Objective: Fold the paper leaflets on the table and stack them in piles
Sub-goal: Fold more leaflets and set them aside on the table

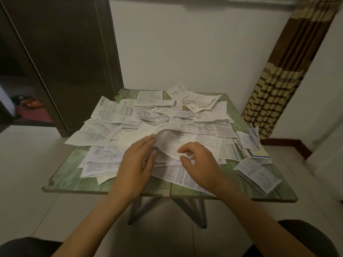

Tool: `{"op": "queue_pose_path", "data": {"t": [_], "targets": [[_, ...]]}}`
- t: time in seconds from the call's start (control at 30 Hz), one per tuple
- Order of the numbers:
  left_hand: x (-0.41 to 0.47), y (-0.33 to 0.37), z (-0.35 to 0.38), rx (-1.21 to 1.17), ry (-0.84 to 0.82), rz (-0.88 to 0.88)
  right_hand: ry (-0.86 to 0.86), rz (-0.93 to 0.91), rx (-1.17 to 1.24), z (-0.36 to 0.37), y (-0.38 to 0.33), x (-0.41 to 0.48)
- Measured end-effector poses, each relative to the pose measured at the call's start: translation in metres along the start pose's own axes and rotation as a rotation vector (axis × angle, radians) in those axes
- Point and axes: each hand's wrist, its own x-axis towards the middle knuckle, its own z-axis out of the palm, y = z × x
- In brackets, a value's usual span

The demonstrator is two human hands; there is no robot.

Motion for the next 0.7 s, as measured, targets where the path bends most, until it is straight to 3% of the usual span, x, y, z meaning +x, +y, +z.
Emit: {"op": "queue_pose_path", "data": {"t": [0.1, 0.27, 0.33, 0.43, 0.53, 0.63, 0.7], "targets": [[0.010, 0.023, -0.015, -0.226, 0.171, 0.009, 0.057, 0.110, 0.190, -0.006, -0.004, 0.003], [0.031, 0.051, -0.034, -0.545, 0.277, -0.222, 0.113, 0.114, 0.455, -0.023, -0.017, 0.008], [0.036, 0.055, -0.036, -0.601, 0.243, -0.310, 0.113, 0.125, 0.627, -0.032, -0.020, 0.009], [0.038, 0.056, -0.034, -0.696, 0.165, -0.431, 0.097, 0.204, 0.676, -0.042, -0.019, 0.008], [0.031, 0.058, -0.027, -0.799, -0.041, -0.480, 0.222, 0.278, 0.761, -0.040, -0.012, 0.000], [0.016, 0.060, -0.016, -0.682, -0.216, -0.442, 0.263, 0.345, 0.840, -0.039, -0.008, -0.007], [0.009, 0.058, -0.006, -0.490, -0.199, -0.376, 0.226, 0.364, 0.834, -0.039, -0.003, -0.010]]}}
